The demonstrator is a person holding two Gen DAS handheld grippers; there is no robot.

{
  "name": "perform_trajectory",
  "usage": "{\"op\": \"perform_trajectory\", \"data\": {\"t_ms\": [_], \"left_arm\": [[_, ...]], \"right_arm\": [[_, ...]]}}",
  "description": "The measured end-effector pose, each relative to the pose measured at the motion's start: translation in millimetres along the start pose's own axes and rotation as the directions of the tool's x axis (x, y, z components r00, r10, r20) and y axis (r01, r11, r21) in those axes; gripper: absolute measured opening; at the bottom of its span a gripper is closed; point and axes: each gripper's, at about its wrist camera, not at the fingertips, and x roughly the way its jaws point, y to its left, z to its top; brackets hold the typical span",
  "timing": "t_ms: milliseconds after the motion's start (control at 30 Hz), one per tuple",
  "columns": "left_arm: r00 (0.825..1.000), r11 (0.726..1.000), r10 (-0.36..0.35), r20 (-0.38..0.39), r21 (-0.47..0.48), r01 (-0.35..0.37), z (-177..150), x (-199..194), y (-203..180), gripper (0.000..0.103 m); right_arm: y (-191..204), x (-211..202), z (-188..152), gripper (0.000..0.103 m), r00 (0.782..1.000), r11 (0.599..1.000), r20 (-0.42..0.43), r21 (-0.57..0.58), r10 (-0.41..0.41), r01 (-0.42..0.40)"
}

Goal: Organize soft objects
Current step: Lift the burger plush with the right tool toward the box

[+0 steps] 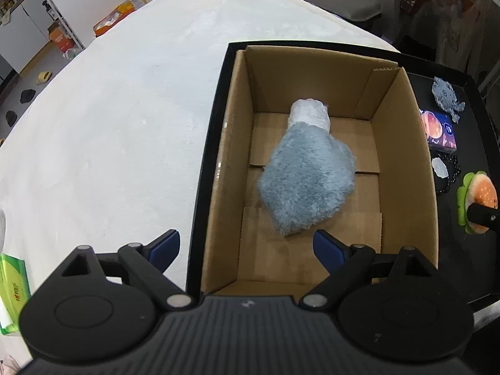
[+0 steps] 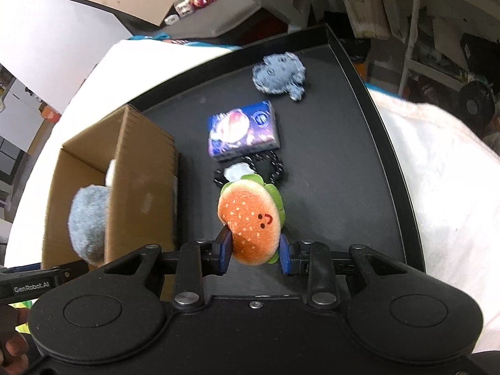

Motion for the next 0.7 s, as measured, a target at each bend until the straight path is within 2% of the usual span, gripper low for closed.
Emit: {"op": "perform_trajectory", "data": {"t_ms": [700], "left_arm": [[0.995,0.994,-0.096,0.036,-0.056,0.098,-10,8,25,0.088]], "right_arm": [[50,-34,13,0.03,0.995,0.996,0.093,-0.089,0.024,-0.016]]}}
